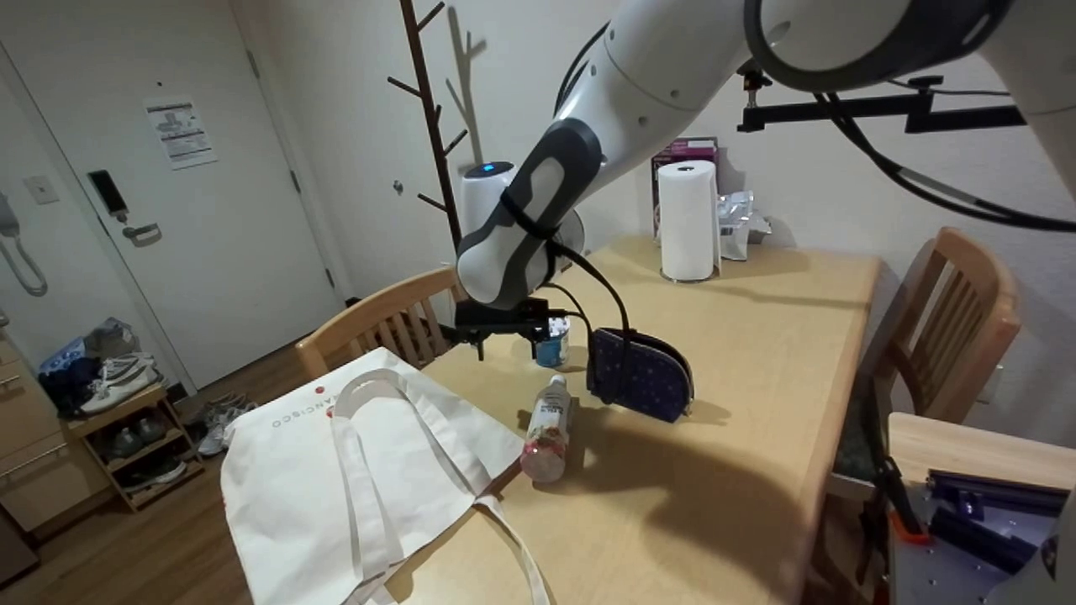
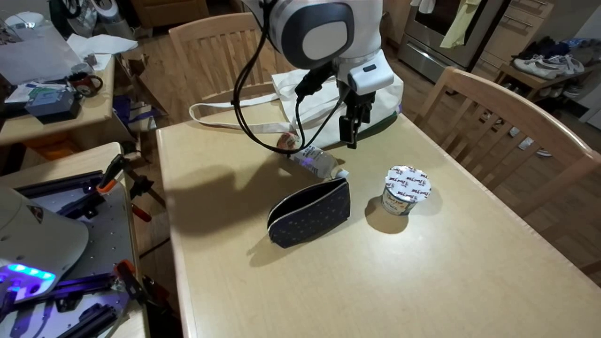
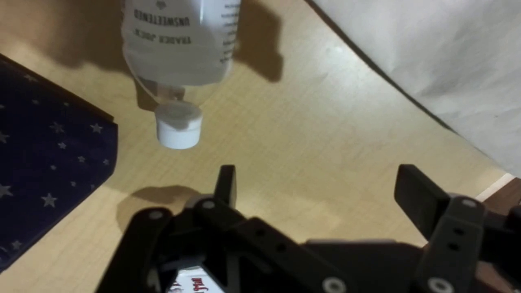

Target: Set the bottle upright on the table

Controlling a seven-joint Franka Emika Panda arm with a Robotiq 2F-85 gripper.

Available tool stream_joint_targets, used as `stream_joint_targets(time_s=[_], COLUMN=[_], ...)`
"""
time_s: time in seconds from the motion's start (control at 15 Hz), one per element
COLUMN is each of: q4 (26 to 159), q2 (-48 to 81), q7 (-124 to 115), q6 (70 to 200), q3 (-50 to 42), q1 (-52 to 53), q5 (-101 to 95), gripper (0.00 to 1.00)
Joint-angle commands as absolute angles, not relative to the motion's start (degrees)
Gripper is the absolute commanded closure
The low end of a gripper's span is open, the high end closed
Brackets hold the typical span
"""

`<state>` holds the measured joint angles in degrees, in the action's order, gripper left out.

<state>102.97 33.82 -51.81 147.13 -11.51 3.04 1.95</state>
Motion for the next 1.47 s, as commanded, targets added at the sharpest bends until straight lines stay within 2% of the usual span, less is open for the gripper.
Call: stream_joint_targets(time_s=[0.0, 0.6, 1.4], q4=[104.23, 106.34, 112.69], q2=[33.17, 30.4, 28.38], q7=[-60.11, -65.29, -75.77], q6=[142.94, 135.19, 134.53], q3=[-16.48, -13.31, -15.35], q1=[6.82, 6.36, 6.49], q5=[-1.82, -1.15, -5.61], gripper=[0.0, 0.0, 0.0])
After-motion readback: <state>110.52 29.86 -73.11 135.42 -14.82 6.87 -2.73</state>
